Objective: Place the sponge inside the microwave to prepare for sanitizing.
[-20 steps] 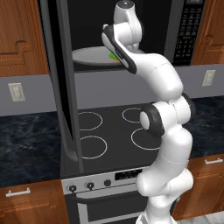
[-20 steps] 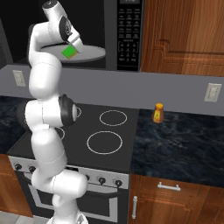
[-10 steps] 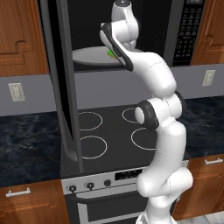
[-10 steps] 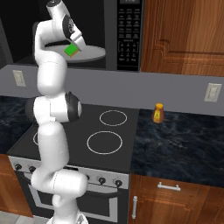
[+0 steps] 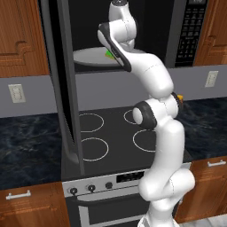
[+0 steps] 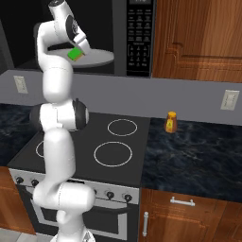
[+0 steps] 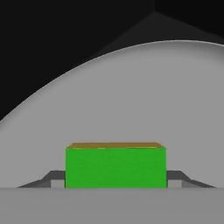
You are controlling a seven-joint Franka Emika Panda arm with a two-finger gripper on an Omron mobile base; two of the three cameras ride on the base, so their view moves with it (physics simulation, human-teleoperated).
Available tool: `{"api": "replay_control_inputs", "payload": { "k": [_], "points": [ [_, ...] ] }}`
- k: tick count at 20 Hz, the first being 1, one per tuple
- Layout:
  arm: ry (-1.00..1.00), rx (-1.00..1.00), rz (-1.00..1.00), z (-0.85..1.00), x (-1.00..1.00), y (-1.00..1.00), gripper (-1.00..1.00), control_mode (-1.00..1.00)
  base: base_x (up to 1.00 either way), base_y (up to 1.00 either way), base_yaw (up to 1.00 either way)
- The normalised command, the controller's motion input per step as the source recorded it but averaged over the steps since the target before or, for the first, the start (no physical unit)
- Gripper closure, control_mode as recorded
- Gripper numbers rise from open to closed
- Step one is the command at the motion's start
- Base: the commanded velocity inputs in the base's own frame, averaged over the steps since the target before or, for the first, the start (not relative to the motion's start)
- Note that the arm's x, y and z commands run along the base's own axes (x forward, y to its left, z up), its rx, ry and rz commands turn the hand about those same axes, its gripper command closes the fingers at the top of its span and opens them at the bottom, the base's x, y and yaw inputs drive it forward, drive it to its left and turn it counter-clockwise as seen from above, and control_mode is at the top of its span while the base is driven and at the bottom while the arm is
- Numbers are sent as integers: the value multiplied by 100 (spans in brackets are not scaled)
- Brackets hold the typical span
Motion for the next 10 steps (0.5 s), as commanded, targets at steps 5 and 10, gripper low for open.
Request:
{"api": "replay_control_inputs", "payload": {
  "k": [5,10],
  "points": [
    [0,1,0,-8,2,0,-100,-100,0,0,0],
    [-1,0,0,-3,10,0,-100,-100,0,0,0]
  ]
}}
